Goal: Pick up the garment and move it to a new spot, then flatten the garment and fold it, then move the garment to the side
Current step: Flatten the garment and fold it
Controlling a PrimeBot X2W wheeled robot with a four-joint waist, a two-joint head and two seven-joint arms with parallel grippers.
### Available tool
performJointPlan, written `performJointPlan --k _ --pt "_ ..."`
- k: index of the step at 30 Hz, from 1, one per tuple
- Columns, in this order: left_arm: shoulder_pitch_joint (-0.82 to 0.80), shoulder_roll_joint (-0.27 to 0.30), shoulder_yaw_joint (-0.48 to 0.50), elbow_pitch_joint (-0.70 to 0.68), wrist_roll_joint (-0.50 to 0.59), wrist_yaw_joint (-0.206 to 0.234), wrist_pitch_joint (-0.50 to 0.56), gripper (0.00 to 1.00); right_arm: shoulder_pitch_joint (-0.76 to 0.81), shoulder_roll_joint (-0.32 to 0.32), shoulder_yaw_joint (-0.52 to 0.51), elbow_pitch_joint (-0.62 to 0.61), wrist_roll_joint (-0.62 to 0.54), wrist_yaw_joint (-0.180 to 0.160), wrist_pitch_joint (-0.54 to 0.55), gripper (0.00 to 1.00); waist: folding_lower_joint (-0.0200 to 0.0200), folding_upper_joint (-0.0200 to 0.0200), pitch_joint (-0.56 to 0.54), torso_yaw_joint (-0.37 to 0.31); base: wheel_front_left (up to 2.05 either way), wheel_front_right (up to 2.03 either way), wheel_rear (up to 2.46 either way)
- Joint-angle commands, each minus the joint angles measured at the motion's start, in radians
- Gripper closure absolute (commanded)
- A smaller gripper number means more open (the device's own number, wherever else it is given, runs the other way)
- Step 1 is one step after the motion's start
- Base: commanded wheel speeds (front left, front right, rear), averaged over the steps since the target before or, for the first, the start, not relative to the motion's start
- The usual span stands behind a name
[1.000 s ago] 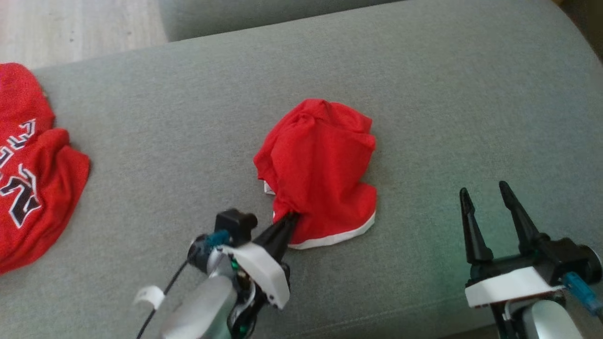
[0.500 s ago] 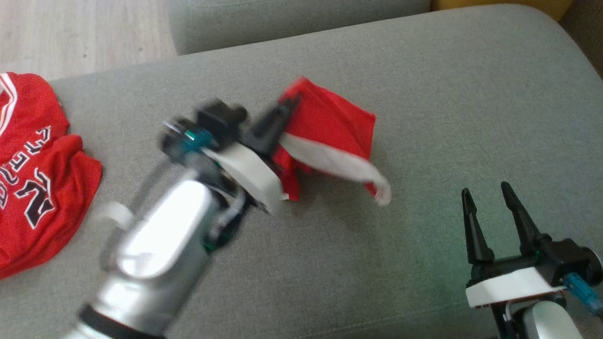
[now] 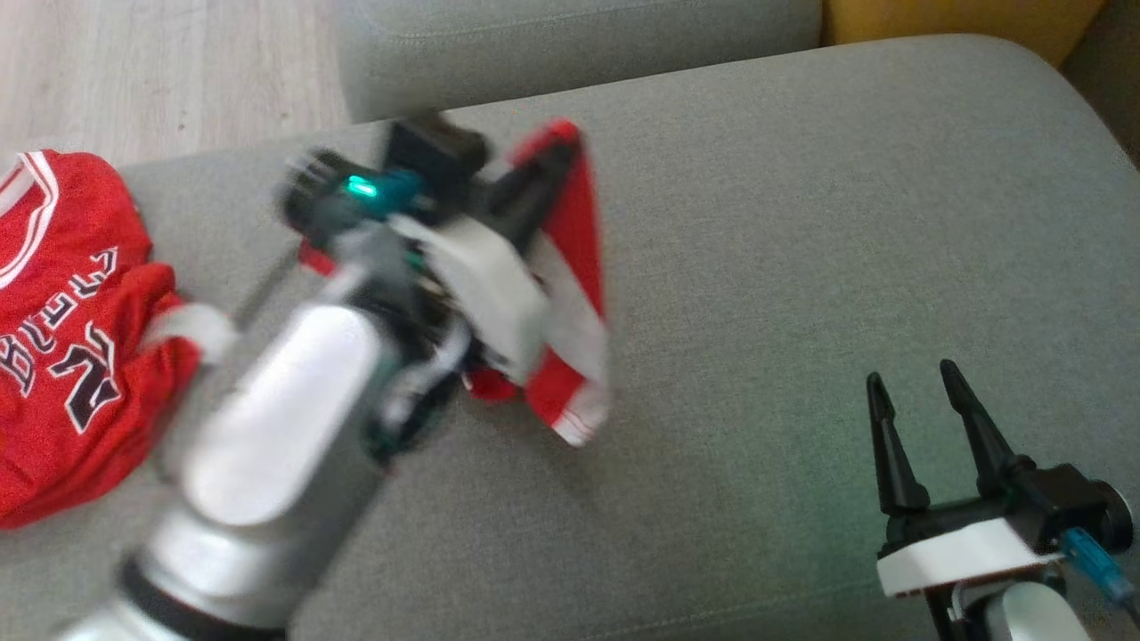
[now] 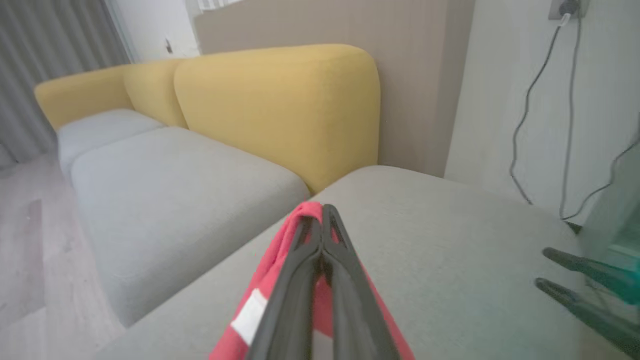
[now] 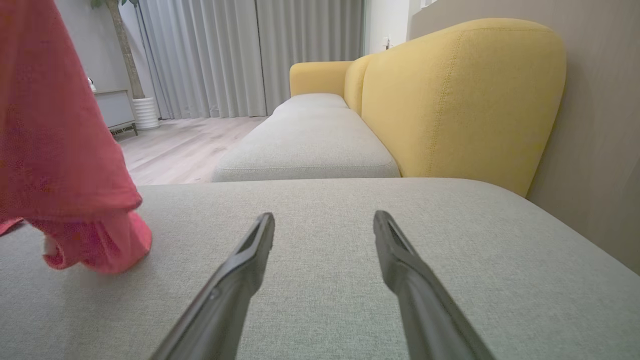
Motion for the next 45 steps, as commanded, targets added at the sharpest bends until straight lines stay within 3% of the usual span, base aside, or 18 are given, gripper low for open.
performJointPlan --k 1,6,7,8,9,10,14,19,23,31,45 --pt "-0.033 -0.021 0.016 -0.016 -0.005 0.005 -0.003 1.0 -0.032 -0.021 0.027 -0.029 0.008 -0.001 -0.006 0.0 0.0 0.0 0.008 -0.004 0.0 0.0 0.0" --pt "-0.04 -0.142 -0.107 0.163 0.027 -0.027 -0.073 1.0 -0.065 -0.019 0.061 -0.019 0.013 -0.001 -0.006 0.0 0.0 0.0 0.031 -0.037 0.0 0.0 0.0" --pt "-0.041 -0.157 -0.128 0.204 0.029 -0.035 -0.098 0.86 -0.071 -0.018 0.066 -0.017 0.015 -0.001 -0.006 0.0 0.0 0.0 0.034 -0.046 0.0 0.0 0.0" --pt "-0.039 -0.169 -0.142 0.242 0.022 -0.037 -0.126 0.59 -0.075 -0.017 0.068 -0.014 0.017 -0.001 -0.006 0.0 0.0 0.0 0.038 -0.055 0.0 0.0 0.0" --pt "-0.044 -0.177 -0.163 0.275 0.024 -0.041 -0.154 0.2 -0.077 -0.015 0.07 -0.013 0.018 -0.001 -0.006 0.0 0.0 0.0 0.041 -0.064 0.0 0.0 0.0" --pt "-0.047 -0.181 -0.179 0.305 0.023 -0.04 -0.179 0.0 -0.079 -0.014 0.071 -0.011 0.018 -0.001 -0.006 0.0 0.0 0.0 0.044 -0.072 0.0 0.0 0.0" --pt "-0.045 -0.186 -0.226 0.343 -0.031 -0.029 -0.267 0.0 -0.07 -0.008 0.058 -0.011 0.022 -0.001 -0.006 0.0 0.0 0.0 0.053 -0.091 0.0 0.0 0.0" --pt "-0.015 -0.187 -0.227 0.345 -0.082 0.025 -0.338 0.0 -0.049 -0.004 0.039 -0.016 0.021 -0.001 -0.006 0.0 0.0 0.0 0.051 -0.095 0.0 0.0 0.0" --pt "0.051 -0.15 -0.232 0.328 -0.09 0.048 -0.336 0.0 -0.033 0.001 0.021 -0.024 0.019 -0.001 -0.006 0.0 0.0 0.0 0.047 -0.083 0.0 0.0 0.0" --pt "0.126 -0.099 -0.28 0.321 -0.106 0.045 -0.248 0.0 -0.038 0.012 0.023 -0.032 0.015 -0.001 -0.006 0.0 0.0 0.0 0.07 -0.06 0.0 0.0 0.0" --pt "0.067 -0.179 -0.323 0.49 -0.147 0.014 -0.263 0.0 -0.096 0.022 0.043 -0.037 0.018 -0.001 -0.006 0.0 0.0 0.0 0.174 -0.108 0.0 0.0 0.0"
